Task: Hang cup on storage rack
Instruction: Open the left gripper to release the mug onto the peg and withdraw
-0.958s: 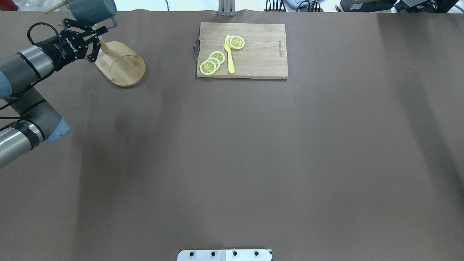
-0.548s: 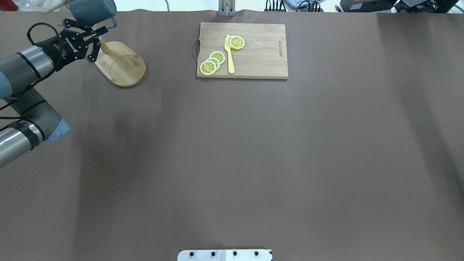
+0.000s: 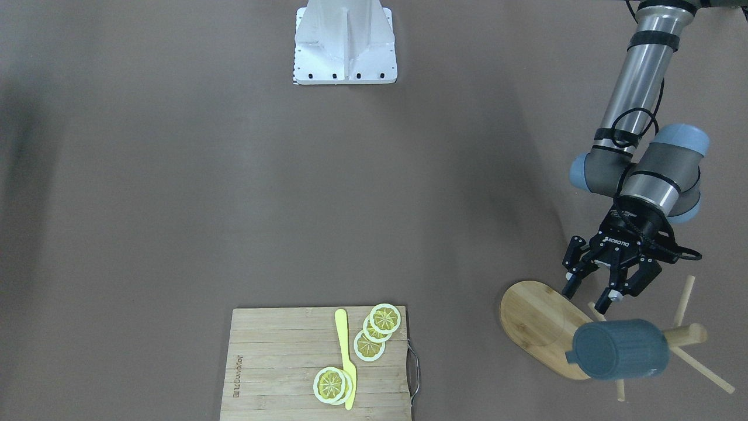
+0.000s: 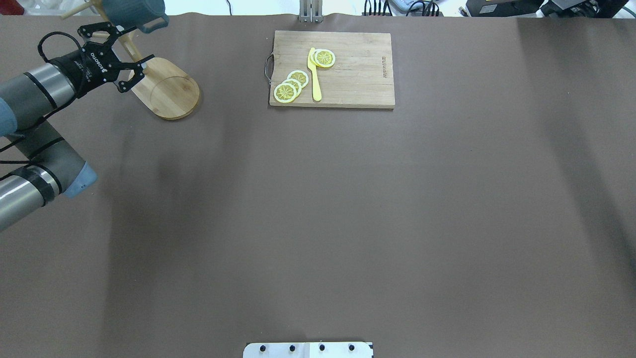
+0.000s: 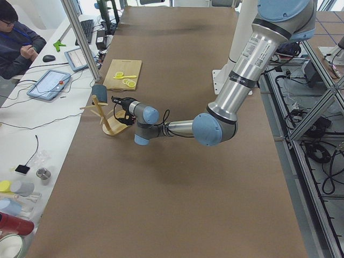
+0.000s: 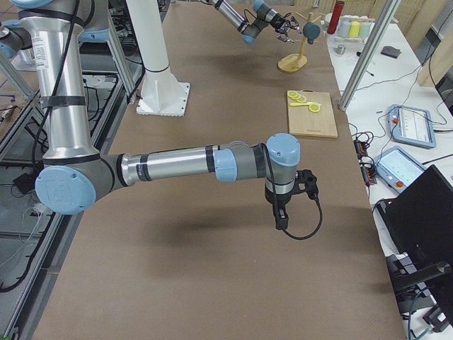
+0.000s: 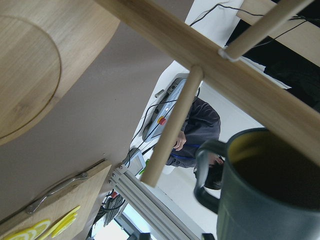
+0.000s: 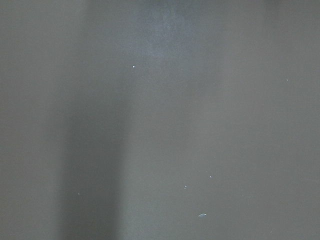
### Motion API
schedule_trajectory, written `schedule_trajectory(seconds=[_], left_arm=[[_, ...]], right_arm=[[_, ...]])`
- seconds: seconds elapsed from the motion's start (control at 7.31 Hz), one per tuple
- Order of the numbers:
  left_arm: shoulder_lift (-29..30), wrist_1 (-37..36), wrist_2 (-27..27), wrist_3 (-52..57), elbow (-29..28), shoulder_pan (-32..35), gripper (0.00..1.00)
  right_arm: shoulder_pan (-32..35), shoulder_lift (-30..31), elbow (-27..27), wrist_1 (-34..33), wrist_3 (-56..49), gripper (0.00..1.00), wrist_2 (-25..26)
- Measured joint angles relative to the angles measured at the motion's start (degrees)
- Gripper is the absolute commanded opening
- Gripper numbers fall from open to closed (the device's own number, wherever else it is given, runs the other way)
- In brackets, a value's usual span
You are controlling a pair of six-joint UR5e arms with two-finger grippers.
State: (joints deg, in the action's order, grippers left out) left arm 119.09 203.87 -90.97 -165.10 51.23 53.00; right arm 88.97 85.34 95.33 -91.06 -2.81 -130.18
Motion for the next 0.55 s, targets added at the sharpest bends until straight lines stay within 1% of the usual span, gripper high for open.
schedule_trajectory(seconds=[0.41,0.55], left_arm=[[-0.06,0.53,-0.08,0.00,0.36,-0.30,0.99],[-0.48,2.03,-0.18,0.00,0.84,-0.41,0.99]], right_arm=[[-0.01,0.00,0.03,0.00,0.00,1.00,0.01],[-0.02,0.02,0.03,0.00,0.00,1.00,0.00]])
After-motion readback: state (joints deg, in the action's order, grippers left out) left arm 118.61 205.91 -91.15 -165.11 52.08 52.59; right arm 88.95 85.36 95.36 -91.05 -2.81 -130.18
